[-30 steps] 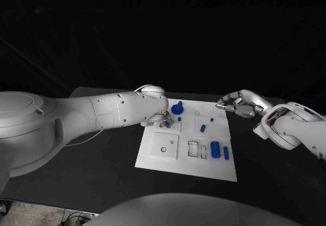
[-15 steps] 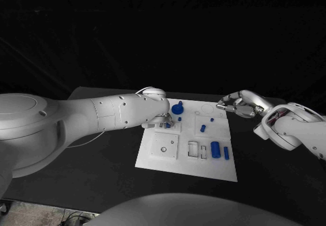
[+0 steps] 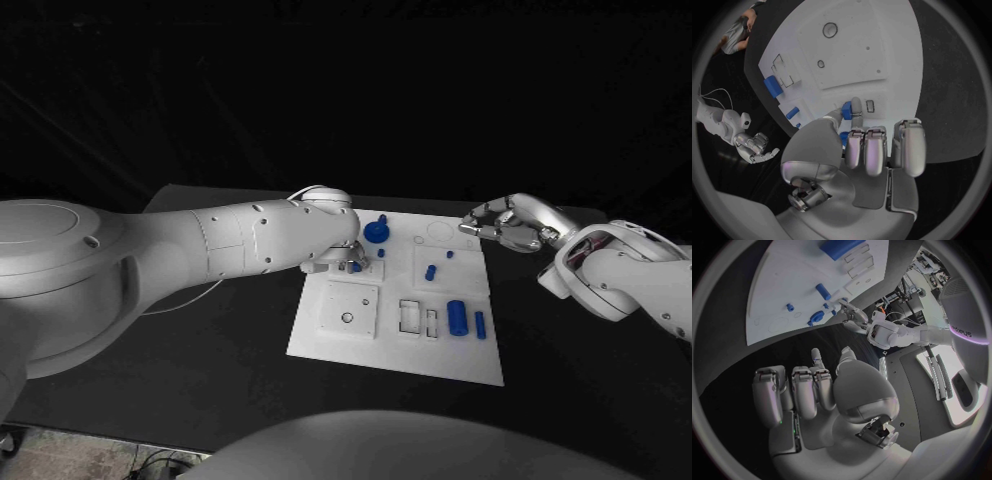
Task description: Assemble the parts on the task board
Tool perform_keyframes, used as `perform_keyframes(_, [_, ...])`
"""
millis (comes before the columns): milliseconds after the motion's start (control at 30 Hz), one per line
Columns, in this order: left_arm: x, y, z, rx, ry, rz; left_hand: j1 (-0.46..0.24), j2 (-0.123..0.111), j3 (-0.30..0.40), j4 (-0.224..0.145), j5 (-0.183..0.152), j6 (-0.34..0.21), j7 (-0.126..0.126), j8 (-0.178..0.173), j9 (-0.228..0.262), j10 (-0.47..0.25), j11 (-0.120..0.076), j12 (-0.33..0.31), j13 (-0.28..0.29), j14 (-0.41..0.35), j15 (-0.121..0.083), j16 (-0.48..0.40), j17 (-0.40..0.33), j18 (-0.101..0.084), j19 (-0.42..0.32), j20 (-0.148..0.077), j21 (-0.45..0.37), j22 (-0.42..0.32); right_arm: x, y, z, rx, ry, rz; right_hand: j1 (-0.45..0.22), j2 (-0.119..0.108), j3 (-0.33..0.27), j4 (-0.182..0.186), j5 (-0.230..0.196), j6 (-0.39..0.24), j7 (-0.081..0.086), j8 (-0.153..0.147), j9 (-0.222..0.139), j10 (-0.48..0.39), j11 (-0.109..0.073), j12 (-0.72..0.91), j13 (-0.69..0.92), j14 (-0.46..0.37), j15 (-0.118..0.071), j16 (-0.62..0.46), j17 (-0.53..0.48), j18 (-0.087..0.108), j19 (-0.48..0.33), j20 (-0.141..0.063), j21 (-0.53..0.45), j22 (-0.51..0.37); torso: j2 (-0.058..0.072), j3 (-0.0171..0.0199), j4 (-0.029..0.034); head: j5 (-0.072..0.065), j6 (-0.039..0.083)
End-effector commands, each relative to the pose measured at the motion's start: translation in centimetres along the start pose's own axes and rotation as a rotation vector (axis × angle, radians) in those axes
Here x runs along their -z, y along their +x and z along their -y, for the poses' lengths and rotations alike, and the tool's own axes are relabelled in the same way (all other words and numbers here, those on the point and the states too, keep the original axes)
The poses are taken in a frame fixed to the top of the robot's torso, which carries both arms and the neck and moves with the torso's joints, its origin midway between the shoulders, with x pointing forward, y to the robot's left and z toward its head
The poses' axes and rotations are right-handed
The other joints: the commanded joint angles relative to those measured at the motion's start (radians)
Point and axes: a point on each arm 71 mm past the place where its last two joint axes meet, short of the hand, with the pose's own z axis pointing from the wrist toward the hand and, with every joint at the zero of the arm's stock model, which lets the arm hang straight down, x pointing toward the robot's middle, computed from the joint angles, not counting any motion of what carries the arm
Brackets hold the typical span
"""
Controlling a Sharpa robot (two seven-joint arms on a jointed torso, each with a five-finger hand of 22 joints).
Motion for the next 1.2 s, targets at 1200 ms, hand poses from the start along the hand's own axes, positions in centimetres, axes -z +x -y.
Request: perform_keyframes(1200, [-0.09, 0.14, -0.81, -0.022, -0.171, -0.023, -0.039, -0.022, 0.004, 0.025, -0.072, -0.017, 0.012, -0.03, -0.002, 0.105, 0.005, 0.002, 0.261, 0.105, -0.002, 0.002, 0.263, 0.011, 0.003, -0.001, -0.012, 0.159, 0.09, 0.43, 0.2, 0.0, 0.004, -0.018, 0.015, 0.002, 0.0, -0.003, 0.007, -0.002, 0.002, 0.0, -0.001, 0.112, -0.002, -0.003, 0.26, 0.106, 0.006, 0.003, 0.264, -0.002, 0.072, 0.007, -0.007, 0.247, 0.0, 0.0014, 0.0001, -0.002, 0.0])
